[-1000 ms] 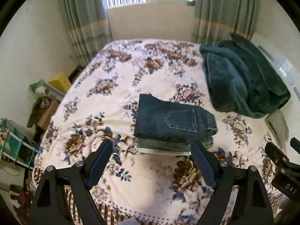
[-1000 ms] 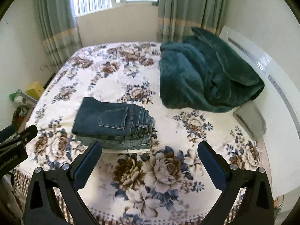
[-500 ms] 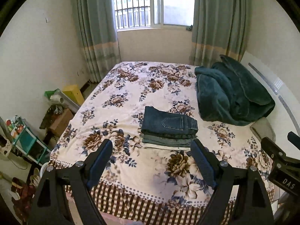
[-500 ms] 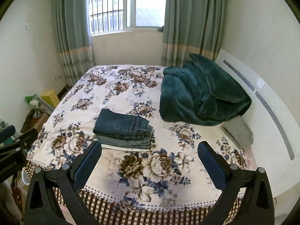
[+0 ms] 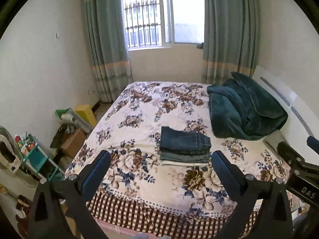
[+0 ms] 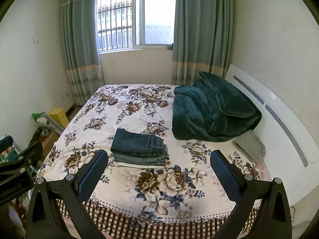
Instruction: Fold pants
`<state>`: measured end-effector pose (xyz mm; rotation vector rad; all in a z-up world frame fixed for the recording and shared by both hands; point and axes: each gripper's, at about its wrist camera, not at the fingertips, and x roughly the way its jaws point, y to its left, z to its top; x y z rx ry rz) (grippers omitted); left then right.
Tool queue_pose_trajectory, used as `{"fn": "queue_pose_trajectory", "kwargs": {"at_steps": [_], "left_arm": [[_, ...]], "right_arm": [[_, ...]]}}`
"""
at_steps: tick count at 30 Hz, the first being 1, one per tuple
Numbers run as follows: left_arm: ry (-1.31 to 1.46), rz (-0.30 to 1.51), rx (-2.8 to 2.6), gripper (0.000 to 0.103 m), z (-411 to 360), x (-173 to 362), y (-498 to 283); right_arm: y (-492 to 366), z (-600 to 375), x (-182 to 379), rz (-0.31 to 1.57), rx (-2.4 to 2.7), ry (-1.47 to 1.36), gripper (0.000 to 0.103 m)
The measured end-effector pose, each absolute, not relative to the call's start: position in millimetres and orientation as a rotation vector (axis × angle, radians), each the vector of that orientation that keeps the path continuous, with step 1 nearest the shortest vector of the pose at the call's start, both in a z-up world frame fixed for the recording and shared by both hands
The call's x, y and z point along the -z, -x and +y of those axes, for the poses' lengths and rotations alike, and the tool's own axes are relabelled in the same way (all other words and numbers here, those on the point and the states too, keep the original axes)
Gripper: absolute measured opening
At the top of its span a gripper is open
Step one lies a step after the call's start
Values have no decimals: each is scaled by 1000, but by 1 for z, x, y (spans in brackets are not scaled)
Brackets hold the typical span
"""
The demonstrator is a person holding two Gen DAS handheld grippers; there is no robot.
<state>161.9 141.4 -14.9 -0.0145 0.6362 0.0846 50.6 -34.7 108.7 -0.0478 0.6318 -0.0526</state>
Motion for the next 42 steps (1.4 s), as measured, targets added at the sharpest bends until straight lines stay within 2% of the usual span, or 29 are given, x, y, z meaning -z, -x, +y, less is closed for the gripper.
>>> {"fn": "queue_pose_trajectory", "kwargs": {"at_steps": [42], "left_arm": [[37,674,-86,103,163,21,-133]], "right_arm": [[-38,-34,-95,688,34,54,103]]}}
